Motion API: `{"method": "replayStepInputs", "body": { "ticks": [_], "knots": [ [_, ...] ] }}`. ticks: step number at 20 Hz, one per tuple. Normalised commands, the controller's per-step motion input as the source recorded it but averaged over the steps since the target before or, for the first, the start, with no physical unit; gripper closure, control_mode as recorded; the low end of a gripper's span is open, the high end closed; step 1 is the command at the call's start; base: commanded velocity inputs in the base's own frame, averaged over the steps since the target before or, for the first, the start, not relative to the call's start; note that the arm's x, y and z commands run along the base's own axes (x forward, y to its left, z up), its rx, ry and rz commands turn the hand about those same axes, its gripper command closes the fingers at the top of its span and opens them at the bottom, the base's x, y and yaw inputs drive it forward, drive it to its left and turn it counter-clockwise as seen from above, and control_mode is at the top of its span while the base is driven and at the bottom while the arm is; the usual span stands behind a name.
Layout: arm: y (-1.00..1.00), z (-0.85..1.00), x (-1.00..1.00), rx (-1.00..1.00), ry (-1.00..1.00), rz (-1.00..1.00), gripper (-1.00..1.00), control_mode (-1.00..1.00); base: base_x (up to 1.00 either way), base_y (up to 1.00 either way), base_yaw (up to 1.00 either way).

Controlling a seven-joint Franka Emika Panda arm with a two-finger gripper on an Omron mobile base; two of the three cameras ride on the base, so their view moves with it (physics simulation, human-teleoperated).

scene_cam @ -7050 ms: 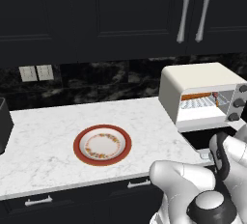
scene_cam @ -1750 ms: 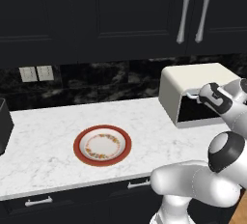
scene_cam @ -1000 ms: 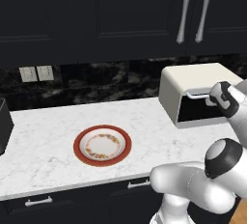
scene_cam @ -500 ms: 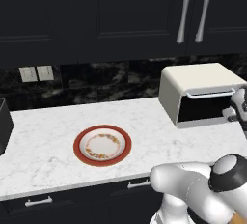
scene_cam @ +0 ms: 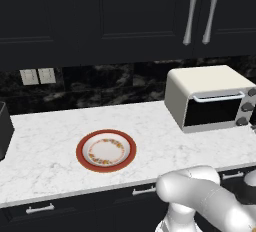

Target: Pick up the kebab skewer and baguette bread, and place them inside the toaster oven. Close the toaster oven door and start by setting the timer.

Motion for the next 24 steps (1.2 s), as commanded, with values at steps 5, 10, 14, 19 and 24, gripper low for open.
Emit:
{"method": "replayStepInputs", "body": {
  "ticks": [5, 10, 14, 19, 24],
  "knots": [
    [-0.30, 0.01, 0.14, -0.22, -0.42, 0.40, -1.00, -1.00, 0.00, 0.00, 0.00],
    [0.00, 0.00, 0.43, -0.17, -0.34, 0.15, -1.00, -1.00, 0.00, 0.00, 0.00],
    [0.00, 0.00, 0.33, -0.15, -0.18, 0.00, -1.00, -1.00, 0.00, 0.00, 0.00],
    [0.00, 0.00, 0.13, -0.16, -0.15, -0.04, -1.00, -1.00, 0.00, 0.00, 0.00],
    [0.00, -0.02, 0.27, -0.16, -0.14, -0.12, -1.00, -1.00, 0.00, 0.00, 0.00]
  ]
}}
